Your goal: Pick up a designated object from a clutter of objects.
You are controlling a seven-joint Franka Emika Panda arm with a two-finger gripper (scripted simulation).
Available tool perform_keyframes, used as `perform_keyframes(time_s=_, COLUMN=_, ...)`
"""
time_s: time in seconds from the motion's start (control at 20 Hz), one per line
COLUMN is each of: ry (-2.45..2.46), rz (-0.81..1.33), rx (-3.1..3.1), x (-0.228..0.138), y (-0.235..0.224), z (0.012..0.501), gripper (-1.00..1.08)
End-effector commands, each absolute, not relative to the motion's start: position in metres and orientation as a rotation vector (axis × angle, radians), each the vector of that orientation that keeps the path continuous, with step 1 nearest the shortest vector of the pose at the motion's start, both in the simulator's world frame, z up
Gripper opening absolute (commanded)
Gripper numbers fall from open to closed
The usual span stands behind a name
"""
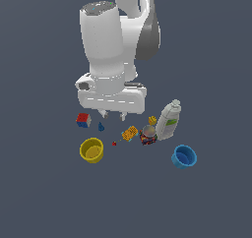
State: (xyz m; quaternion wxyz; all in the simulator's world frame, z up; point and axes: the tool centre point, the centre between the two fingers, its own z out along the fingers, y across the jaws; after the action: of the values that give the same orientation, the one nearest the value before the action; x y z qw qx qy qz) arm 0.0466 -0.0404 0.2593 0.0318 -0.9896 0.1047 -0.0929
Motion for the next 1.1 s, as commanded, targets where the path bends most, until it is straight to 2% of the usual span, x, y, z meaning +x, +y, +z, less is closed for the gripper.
perform_keyframes(time_s=0.0, ry=0.384, rz=-0.323, rx=-3.031, x=0.052, y=-0.051, z=0.244, gripper=0.28)
perform_keyframes(time_s=0.5, ry=0.634, rz=-0.463, rx=-2.957, x=0.061, y=-0.097, z=0.187, gripper=0.28)
perform_keyframes(time_s=1.05, ry=0.907, rz=-0.612, rx=-2.860, x=0.052, y=-0.149, z=0.131, gripper=0.28)
